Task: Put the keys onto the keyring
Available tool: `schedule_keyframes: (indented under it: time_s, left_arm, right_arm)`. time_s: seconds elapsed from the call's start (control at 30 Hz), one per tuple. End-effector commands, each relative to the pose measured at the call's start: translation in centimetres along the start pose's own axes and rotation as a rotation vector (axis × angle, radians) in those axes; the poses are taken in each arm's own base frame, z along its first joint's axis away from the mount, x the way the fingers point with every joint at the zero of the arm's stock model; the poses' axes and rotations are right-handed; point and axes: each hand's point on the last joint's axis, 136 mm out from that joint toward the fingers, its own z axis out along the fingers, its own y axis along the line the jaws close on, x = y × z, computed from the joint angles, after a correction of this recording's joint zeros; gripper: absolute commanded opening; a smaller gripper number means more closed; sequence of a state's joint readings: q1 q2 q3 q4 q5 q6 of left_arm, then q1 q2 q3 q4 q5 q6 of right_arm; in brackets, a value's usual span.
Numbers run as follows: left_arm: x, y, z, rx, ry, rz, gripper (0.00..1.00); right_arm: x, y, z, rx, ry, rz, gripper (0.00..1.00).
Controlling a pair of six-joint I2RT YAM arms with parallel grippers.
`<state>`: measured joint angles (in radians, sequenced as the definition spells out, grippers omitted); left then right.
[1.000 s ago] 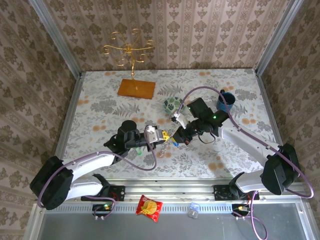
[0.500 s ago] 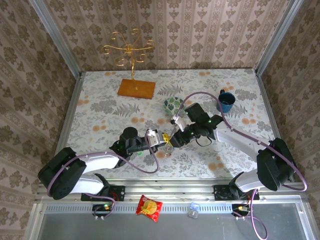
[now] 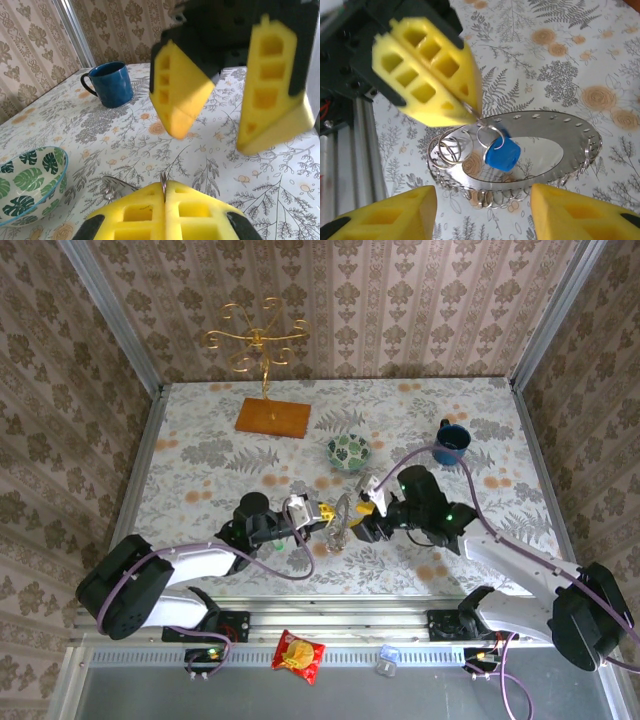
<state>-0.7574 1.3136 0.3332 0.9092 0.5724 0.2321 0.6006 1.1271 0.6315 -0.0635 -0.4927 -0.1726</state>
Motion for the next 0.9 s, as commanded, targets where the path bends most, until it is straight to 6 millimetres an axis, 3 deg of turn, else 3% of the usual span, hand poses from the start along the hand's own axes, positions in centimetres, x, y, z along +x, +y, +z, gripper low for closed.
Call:
schedule_keyframes:
  time_s: [0.0, 0.17, 0.7, 0.8, 0.87]
  left_arm:
    - [-0.9, -0.5, -0.3, 0.038, -0.051, -0.026, 0.00]
    - [-1.1, -0.7, -0.4, 0.068, -0.070, -0.038, 0.00]
    - [-1.4, -0.8, -0.4, 0.092, -0.088, -0.054, 0.00]
    - [-1.5, -0.9, -0.4, 0.097, -0.090, -0.056, 0.00]
    - [-1.5, -0.9, -0.4, 0.099, -0.090, -0.057, 0.00]
  right_arm:
    - [-2.6, -0.2, 0.5, 0.012, -0.112, -0.150, 0.49]
    - [-3.8, 0.2, 1.3, -0.006, -0.164, -0.171, 0.44]
    - [-3.6, 0.8, 2.9, -0.066, -0.166, -0.238, 0.26]
    - [-3.8, 1.0, 3.0, -0.078, -0.177, -0.264, 0.18]
    - [-4.0, 1.1, 2.9, -0.089, -0.182, -0.284, 0.06]
